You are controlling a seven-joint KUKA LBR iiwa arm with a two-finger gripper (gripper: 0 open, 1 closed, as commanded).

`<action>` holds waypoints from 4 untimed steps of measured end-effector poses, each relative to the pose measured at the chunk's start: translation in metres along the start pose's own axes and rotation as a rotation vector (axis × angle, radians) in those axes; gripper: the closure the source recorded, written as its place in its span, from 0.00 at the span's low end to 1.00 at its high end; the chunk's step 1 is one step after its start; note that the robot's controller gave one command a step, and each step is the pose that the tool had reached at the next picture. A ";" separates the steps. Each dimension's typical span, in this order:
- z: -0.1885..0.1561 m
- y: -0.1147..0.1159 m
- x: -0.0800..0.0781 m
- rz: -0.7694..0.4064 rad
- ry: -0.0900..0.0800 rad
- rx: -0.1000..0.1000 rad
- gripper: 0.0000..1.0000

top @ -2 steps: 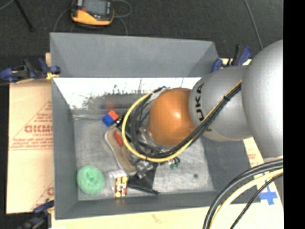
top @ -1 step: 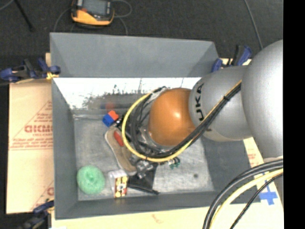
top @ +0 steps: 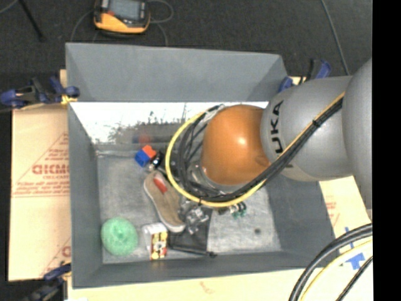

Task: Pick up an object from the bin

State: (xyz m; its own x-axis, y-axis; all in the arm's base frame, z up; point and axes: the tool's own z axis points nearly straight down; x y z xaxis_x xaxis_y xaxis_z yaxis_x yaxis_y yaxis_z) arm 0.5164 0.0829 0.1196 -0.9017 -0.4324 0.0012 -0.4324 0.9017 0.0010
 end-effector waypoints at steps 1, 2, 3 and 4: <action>-0.021 0.000 -0.001 0.001 -0.004 0.001 1.00; 0.013 0.017 -0.006 -0.317 -0.003 0.001 1.00; 0.013 0.017 -0.005 -0.314 -0.002 -0.001 0.00; 0.013 0.017 -0.006 -0.314 -0.002 -0.001 0.00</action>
Offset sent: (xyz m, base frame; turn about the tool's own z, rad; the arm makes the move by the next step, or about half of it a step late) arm -0.0028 0.0181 -0.0132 -0.3197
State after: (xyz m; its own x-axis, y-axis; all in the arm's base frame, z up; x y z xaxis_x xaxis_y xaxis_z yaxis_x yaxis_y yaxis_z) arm 0.5139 0.1010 0.1066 -0.7243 -0.6895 -0.0011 -0.6895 0.7243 0.0017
